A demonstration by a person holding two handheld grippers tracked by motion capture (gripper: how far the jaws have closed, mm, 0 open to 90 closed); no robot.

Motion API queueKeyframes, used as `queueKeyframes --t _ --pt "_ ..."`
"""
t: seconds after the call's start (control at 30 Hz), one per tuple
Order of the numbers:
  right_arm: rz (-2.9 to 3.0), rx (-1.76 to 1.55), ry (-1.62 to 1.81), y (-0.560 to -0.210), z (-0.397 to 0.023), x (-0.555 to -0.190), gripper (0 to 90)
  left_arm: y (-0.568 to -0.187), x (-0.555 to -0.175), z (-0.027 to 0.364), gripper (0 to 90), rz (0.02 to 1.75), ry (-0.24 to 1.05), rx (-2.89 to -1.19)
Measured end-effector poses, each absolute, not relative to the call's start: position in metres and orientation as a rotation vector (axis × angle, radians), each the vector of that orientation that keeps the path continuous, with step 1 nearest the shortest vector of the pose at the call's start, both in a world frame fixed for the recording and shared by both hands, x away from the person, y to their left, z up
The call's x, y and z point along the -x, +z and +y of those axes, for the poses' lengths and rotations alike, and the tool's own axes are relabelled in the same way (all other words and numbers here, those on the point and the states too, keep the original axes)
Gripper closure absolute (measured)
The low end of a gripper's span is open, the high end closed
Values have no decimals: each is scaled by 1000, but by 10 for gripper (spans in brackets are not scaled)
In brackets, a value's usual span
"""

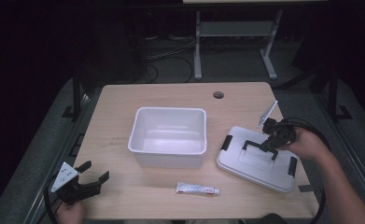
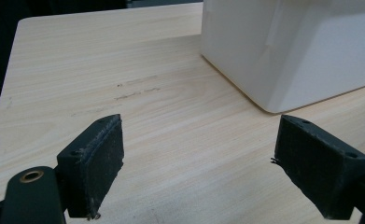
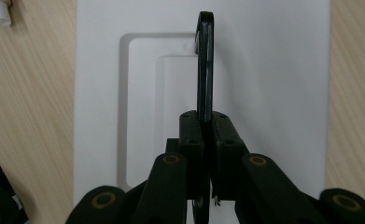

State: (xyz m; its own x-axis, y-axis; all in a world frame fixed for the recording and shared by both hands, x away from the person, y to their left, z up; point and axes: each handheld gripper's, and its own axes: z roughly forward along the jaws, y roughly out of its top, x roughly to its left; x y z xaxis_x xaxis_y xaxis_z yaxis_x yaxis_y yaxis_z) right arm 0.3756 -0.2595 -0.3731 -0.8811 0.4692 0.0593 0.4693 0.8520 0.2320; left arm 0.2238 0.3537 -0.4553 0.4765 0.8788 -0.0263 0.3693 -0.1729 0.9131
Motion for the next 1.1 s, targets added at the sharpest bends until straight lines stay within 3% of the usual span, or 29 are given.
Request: queueKeyframes --t 0.7,1.1 --pt "-3020 799 -406 -388 -258 -377 831 -455 -224 354 150 1065 659 -1750" --pt "-3034 783 -461 -377 -254 -363 639 -455 -223 354 150 1063 656 -1744"
